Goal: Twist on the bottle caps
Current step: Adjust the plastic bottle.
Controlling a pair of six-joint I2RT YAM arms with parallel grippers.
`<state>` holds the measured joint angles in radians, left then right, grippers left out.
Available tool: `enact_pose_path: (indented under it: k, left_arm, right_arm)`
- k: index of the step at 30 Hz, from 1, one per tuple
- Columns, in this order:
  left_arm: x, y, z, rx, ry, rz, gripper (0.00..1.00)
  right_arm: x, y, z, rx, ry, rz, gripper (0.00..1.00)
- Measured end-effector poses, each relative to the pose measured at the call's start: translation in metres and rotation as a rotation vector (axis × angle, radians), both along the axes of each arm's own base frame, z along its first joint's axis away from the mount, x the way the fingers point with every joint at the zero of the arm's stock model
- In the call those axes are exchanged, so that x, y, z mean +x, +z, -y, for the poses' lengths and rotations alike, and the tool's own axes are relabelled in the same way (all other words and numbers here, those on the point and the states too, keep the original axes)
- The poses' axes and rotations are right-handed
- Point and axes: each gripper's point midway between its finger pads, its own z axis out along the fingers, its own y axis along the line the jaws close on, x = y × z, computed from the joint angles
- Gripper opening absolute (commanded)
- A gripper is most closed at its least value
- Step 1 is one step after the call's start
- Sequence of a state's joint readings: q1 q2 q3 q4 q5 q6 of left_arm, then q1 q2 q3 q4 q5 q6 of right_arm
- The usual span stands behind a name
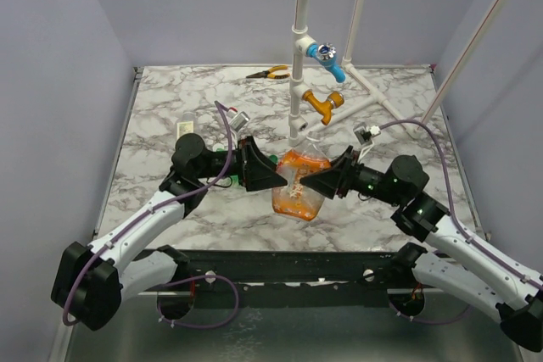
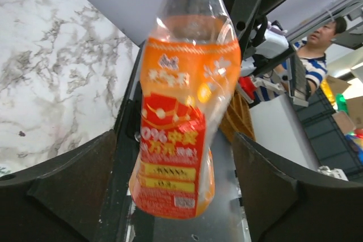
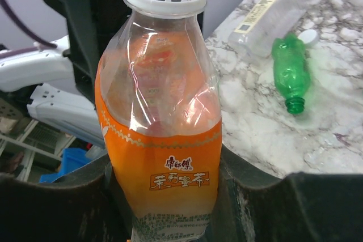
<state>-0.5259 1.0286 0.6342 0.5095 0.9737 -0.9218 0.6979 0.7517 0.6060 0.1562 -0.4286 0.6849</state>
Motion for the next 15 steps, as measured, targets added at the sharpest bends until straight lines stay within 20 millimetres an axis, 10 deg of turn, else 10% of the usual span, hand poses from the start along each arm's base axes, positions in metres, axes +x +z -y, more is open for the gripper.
enact_pose_path:
  k: [4,15]
  left_arm:
    - [-0.002,0.0,0.006,-0.018,-0.033,-0.022,0.53]
    - [-0.015,0.002,0.009,-0.048,-0.076,0.005,0.34]
  right_arm:
    - [-0.008,0.005,-0.014,0.025,0.034,0.027,0.0]
    - [-0.003,0.009,-0.024,0.048,-0.038,0.037,0.0]
